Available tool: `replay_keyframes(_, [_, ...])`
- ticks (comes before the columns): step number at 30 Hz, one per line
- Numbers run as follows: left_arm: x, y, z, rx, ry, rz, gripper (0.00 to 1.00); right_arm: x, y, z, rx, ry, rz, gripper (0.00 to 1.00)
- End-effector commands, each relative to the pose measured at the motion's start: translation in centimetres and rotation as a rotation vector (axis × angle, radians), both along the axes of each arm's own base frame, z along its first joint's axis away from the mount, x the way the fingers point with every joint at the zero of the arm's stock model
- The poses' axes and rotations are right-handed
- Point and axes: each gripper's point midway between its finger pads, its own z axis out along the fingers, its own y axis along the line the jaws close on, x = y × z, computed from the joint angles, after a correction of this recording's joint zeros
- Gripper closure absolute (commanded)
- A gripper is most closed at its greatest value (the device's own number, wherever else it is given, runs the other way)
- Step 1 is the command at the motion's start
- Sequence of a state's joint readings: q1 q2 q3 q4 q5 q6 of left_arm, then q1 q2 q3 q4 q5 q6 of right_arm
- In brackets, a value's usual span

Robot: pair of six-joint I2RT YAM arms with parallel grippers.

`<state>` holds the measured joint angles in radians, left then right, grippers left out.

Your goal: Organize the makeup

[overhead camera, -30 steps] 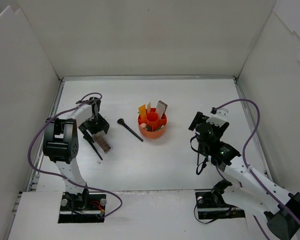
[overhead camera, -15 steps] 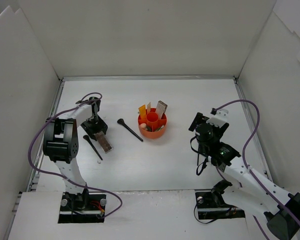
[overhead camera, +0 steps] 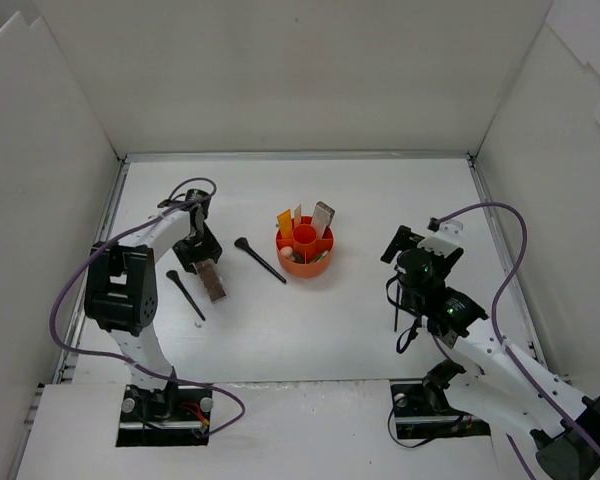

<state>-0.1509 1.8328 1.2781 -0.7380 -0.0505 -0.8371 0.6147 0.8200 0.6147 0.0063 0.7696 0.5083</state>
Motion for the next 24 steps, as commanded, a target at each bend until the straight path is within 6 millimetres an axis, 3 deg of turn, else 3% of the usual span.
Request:
replay_keyframes(1, [3.7,-2.6,9.7,0.069,-0.337,-0.154,1.00,-0.1,-0.8,1.1,0.026,-0.047,-0.044,0.20])
replay_keyframes(2, [4.4,-3.3,12.6,0.066,-0.441,-0.178,1.00,-0.2,-0.8,1.1,0.025,-0.045,-0.041,0.20])
replay_keyframes(4, [4.6,-5.4,15.7,0.071,-0.556,-0.281,1.00,-0.3,-1.0,1.3,0.028,-0.051,-0.040,0.20])
replay_keyframes(5, [5.1,-6.4,18.7,0.052,-0.671,-0.309,1.00,-0.4,-0.9,1.2,0.025,-0.047,-0.032,0.20])
replay_keyframes(11, [5.4,-12.6,28.6,-0.079,-1.057,-0.559,1.00,-1.1,-1.6,2.4,0.037,-0.088,-0.034,0.20])
replay_keyframes(14, [5.6,-16.3,31.5,-0.159,-1.199,-0.719,1.00,-1.6,-2.0,2.6,0.026,-0.088,-0.033,0.20])
replay_keyframes(17, [6.1,-19.8,32.9,-0.225,-1.280,-0.851,1.00,-2.0,-2.4,2.7,0.020,-0.086,-0.036,0.20])
replay_keyframes(24, [7.1,-25.1,32.7,-0.295,-1.362,-0.954,1.00,-2.9,-3.1,3.0,0.022,-0.091,-0.044,0.20])
